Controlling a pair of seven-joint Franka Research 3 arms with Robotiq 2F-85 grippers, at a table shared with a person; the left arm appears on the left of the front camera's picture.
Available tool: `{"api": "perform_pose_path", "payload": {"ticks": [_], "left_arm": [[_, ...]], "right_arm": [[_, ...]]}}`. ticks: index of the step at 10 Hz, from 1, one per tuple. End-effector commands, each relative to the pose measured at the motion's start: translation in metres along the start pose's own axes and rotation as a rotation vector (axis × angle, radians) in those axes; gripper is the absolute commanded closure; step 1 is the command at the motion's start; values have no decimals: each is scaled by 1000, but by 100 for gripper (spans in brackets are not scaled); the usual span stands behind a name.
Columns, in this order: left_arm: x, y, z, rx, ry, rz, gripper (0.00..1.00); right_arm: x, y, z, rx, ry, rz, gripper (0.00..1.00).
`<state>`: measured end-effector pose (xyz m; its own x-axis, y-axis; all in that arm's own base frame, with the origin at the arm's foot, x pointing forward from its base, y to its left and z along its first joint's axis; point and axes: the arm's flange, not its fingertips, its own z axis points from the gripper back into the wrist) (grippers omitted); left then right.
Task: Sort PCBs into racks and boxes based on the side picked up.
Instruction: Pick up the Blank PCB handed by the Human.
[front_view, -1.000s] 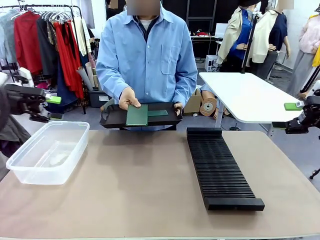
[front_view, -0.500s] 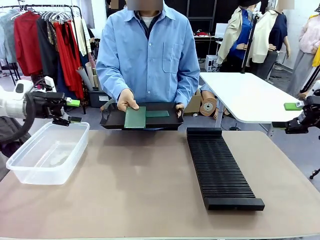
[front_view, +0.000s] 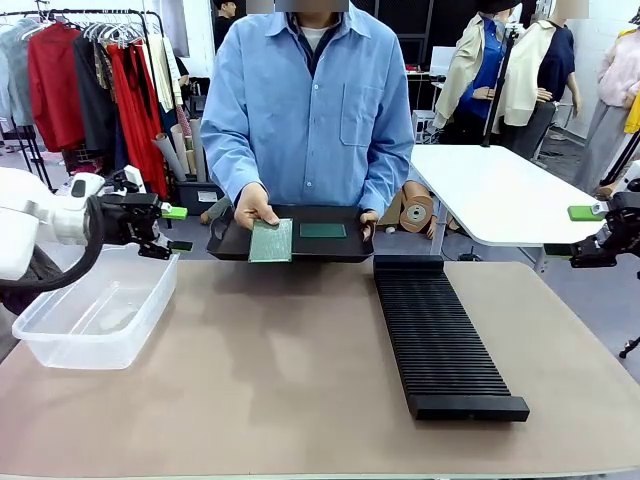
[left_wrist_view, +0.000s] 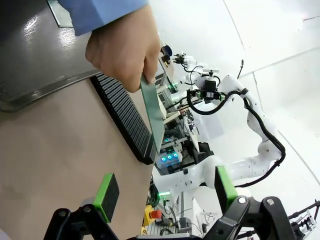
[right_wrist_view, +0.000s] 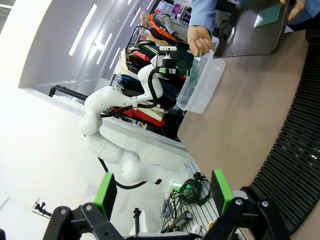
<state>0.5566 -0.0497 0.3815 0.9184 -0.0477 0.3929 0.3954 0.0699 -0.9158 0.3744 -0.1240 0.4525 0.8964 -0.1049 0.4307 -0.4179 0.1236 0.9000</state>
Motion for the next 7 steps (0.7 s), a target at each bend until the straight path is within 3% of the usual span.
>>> {"api": "perform_pose_path", "payload": {"ticks": [1,2,7], "left_arm": [[9,7,-12,-43,-7,9,0],[7,13,-25,-45,18,26,0],[11,34,-83,-52,-50,2,0]], "right_arm": [[-1,2,1,4,3,7,0],[-1,2,1,4,3,7,0],[-1,2,1,4,3,7,0]]}}
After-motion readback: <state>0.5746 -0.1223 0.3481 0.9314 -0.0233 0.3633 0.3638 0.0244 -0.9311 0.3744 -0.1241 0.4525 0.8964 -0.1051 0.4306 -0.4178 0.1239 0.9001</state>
